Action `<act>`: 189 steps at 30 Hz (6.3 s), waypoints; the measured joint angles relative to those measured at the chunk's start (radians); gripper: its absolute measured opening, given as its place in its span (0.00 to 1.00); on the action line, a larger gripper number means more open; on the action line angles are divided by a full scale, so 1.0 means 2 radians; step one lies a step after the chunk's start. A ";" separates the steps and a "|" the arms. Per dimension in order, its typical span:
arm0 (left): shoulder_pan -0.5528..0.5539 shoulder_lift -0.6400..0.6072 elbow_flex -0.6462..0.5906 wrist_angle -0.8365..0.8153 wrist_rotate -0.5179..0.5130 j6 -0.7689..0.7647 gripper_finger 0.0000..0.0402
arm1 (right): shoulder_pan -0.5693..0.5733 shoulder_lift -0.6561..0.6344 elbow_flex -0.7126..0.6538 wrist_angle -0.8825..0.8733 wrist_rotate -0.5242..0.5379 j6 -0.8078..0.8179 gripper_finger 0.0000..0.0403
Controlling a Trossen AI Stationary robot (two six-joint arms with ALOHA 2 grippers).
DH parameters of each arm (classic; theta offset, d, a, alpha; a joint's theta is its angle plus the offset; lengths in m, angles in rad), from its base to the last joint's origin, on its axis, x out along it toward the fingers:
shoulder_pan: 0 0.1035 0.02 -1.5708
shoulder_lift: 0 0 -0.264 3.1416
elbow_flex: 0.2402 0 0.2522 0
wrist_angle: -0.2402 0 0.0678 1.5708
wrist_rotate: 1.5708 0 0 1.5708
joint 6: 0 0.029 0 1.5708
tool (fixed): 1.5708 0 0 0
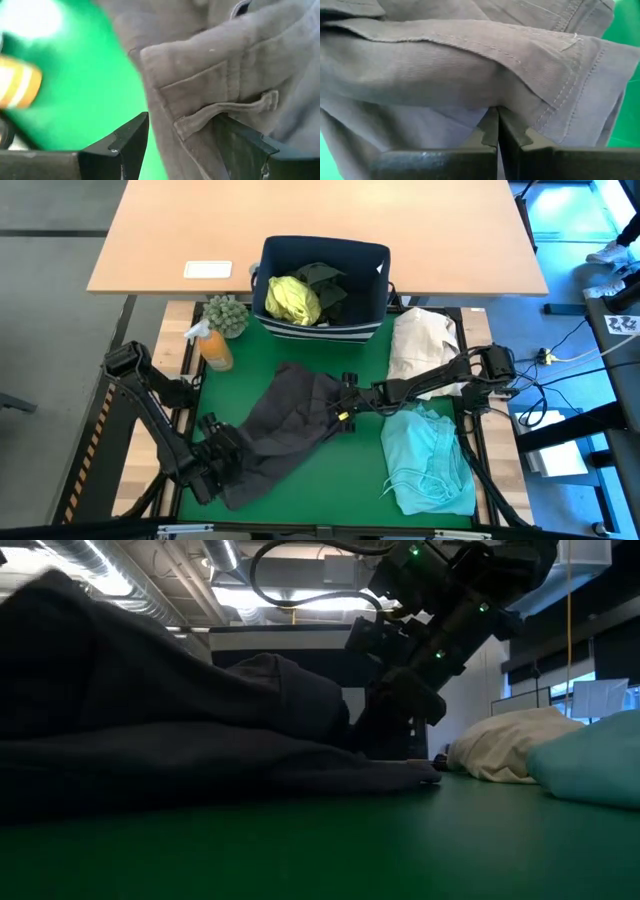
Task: Fold laundry
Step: Fold the black shorts
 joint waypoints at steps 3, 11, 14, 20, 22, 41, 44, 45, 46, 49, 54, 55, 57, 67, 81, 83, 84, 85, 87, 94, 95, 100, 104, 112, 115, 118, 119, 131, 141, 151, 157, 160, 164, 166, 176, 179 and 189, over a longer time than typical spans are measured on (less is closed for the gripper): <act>0.000 0.000 0.000 -0.020 0.048 -0.030 0.54 | 0.000 0.000 0.000 -0.002 0.004 0.002 0.00; 0.000 0.000 0.000 -0.023 0.229 -0.085 0.54 | 0.000 0.000 0.000 -0.002 0.019 0.008 0.00; -0.005 0.001 0.000 -0.004 0.276 -0.089 0.54 | 0.000 0.000 0.004 -0.005 0.026 0.008 0.00; -0.017 0.001 0.000 -0.001 0.312 -0.097 0.54 | 0.000 0.000 0.025 -0.004 0.031 -0.004 0.00; -0.020 0.001 0.000 -0.006 0.312 -0.106 0.54 | 0.000 0.000 0.034 -0.003 0.040 -0.007 0.00; -0.020 -0.005 0.129 -0.141 0.042 -0.075 0.52 | -0.036 -0.001 0.089 -0.022 0.059 -0.042 0.00; -0.017 -0.006 0.140 -0.138 0.001 -0.045 0.51 | -0.044 -0.001 0.089 -0.031 0.044 -0.039 0.00; -0.017 -0.006 0.140 -0.138 -0.005 -0.039 0.51 | -0.044 -0.001 0.089 -0.034 0.041 -0.034 0.00; -0.016 -0.006 0.140 -0.139 -0.010 -0.037 0.51 | -0.044 -0.001 0.089 -0.035 0.037 -0.031 0.00; -0.004 -0.006 0.135 -0.139 -0.014 -0.021 0.51 | -0.042 -0.001 0.089 -0.034 0.034 -0.031 0.00; 0.035 -0.005 0.130 -0.135 0.004 0.051 0.51 | -0.042 -0.001 0.089 -0.034 0.012 -0.030 0.00; 0.045 -0.007 0.130 -0.133 0.004 0.072 0.51 | -0.042 -0.001 0.089 -0.033 0.012 -0.030 0.00; 0.066 -0.013 0.130 -0.127 0.004 0.110 0.51 | -0.042 -0.001 0.089 -0.032 0.012 -0.030 0.00; 0.192 -0.044 0.130 -0.063 0.134 0.336 0.52 | -0.042 -0.001 0.089 -0.032 -0.003 -0.030 0.00; 0.328 -0.091 0.076 -0.017 0.301 0.470 0.55 | -0.042 -0.001 0.089 -0.033 -0.026 -0.030 0.00; 0.334 -0.091 0.056 -0.018 0.318 0.474 0.55 | -0.042 -0.001 0.089 -0.034 -0.031 -0.030 0.00; 0.339 -0.091 0.047 -0.019 0.326 0.474 0.55 | -0.042 -0.001 0.089 -0.033 -0.031 -0.030 0.00; 0.343 -0.091 0.039 -0.017 0.333 0.474 0.55 | -0.042 -0.001 0.089 -0.033 -0.031 -0.030 0.00; 0.348 -0.091 0.022 -0.004 0.345 0.474 0.55 | -0.042 -0.001 0.089 -0.033 -0.031 -0.030 0.00; 0.351 -0.090 0.004 0.045 0.389 0.486 0.55 | -0.042 -0.001 0.089 -0.034 -0.031 -0.030 0.00; 0.351 -0.090 0.004 0.047 0.399 0.485 0.55 | -0.042 -0.001 0.089 -0.034 -0.031 -0.030 0.00; 0.332 -0.090 0.004 0.038 0.436 0.463 0.55 | -0.042 -0.001 0.089 -0.034 -0.031 -0.030 0.00; 0.304 -0.090 0.004 0.036 0.452 0.426 0.54 | -0.042 -0.001 0.089 -0.033 -0.031 -0.030 0.00; 0.239 -0.090 0.004 0.014 0.466 0.329 0.47 | -0.042 -0.001 0.089 -0.022 0.044 -0.032 0.00; 0.221 -0.090 0.004 0.014 0.460 0.300 0.46 | -0.042 -0.001 0.089 -0.007 0.074 -0.033 0.00; 0.208 -0.090 0.004 0.013 0.455 0.281 0.46 | -0.043 -0.001 0.089 0.007 0.085 -0.033 0.00; 0.205 -0.090 0.004 0.011 0.453 0.276 0.46 | -0.044 -0.001 0.089 0.008 0.087 -0.034 0.00; 0.193 -0.120 0.004 -0.101 0.399 0.261 0.46 | -0.012 -0.039 0.121 -0.004 0.082 -0.096 0.00; 0.163 -0.133 0.004 -0.031 0.301 0.247 0.46 | 0.066 -0.029 0.131 -0.031 0.038 -0.109 0.00; 0.163 -0.132 -0.004 -0.020 0.281 0.244 0.46 | 0.073 -0.009 0.131 -0.022 0.029 -0.093 0.00; 0.163 -0.132 -0.067 0.024 0.324 0.234 0.46 | 0.076 0.021 0.131 0.003 -0.007 -0.082 0.00; 0.162 -0.132 -0.103 0.061 0.348 0.231 0.45 | 0.076 0.047 0.131 0.034 -0.011 -0.082 0.00; 0.155 -0.132 -0.125 0.109 0.370 0.220 0.37 | 0.073 0.073 0.132 0.064 -0.010 -0.083 0.00; 0.149 -0.132 -0.126 0.134 0.375 0.209 0.30 | 0.067 0.084 0.131 0.074 -0.004 -0.083 0.00; 0.104 -0.132 -0.126 0.281 0.403 0.125 0.03 | 0.009 0.095 0.135 0.139 -0.001 -0.055 0.00; 0.089 -0.132 -0.126 0.280 0.400 0.099 0.04 | -0.005 0.095 0.135 0.145 -0.006 -0.050 0.00; 0.070 -0.132 -0.126 0.197 0.386 0.060 0.05 | -0.019 0.095 0.135 0.130 -0.027 -0.039 0.00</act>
